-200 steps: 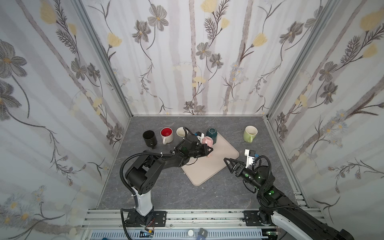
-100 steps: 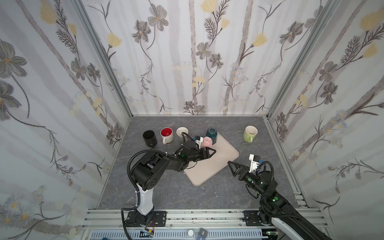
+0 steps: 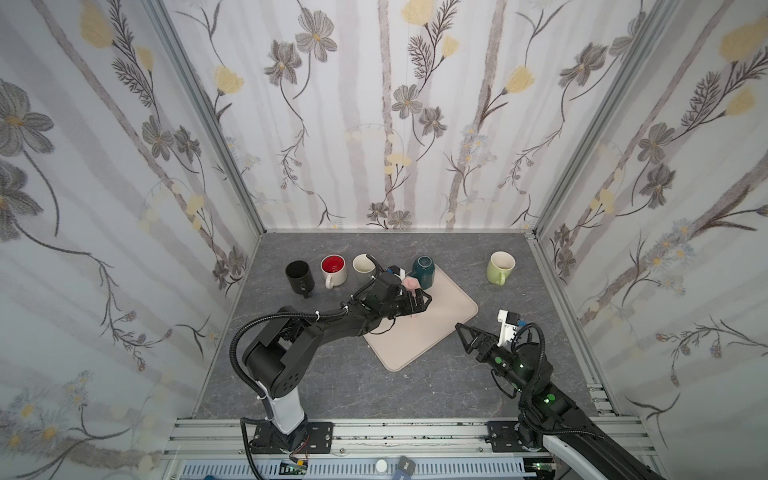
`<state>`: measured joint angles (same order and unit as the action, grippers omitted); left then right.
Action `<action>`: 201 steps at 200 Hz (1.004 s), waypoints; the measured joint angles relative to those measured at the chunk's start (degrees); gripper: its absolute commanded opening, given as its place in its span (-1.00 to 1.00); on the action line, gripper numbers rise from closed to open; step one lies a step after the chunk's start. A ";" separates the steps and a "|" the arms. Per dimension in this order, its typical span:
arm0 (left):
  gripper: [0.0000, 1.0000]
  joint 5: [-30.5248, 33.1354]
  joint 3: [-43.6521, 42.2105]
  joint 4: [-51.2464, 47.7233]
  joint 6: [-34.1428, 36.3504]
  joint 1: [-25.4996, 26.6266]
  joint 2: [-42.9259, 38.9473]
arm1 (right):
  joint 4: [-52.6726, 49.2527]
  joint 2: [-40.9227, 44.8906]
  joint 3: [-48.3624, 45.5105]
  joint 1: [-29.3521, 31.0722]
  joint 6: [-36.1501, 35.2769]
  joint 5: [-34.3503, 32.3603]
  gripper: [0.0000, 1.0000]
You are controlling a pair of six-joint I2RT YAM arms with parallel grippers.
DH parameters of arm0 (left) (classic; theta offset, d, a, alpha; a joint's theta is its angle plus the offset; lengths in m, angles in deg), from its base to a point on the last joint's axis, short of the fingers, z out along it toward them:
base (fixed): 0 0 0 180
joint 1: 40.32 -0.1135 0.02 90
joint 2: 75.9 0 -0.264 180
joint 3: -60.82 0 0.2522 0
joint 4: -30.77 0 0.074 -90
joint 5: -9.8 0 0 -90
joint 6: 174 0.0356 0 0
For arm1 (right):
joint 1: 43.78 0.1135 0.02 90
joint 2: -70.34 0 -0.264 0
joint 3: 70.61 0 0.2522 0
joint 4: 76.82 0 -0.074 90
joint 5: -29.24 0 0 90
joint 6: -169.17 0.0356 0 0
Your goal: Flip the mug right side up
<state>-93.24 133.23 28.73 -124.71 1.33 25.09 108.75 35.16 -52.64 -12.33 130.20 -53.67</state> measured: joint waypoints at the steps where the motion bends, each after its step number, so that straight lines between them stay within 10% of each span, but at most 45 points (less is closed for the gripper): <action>1: 0.92 0.13 0.15 -0.31 0.13 0.04 0.00 | 0.00 0.00 0.00 0.00 0.00 0.00 0.99; 60: 0.02 10.16 11.58 -22.99 6.27 2.43 6.12 | -1.25 0.17 -0.61 -0.02 0.42 -0.17 0.94; 201: -0.44 18.58 19.21 -39.04 14.56 -0.02 8.02 | -7.21 9.03 -2.23 -0.31 0.28 -1.07 0.93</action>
<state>-74.66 152.45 -10.30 -110.15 1.31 33.11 101.54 44.19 -54.87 -12.64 130.48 -54.74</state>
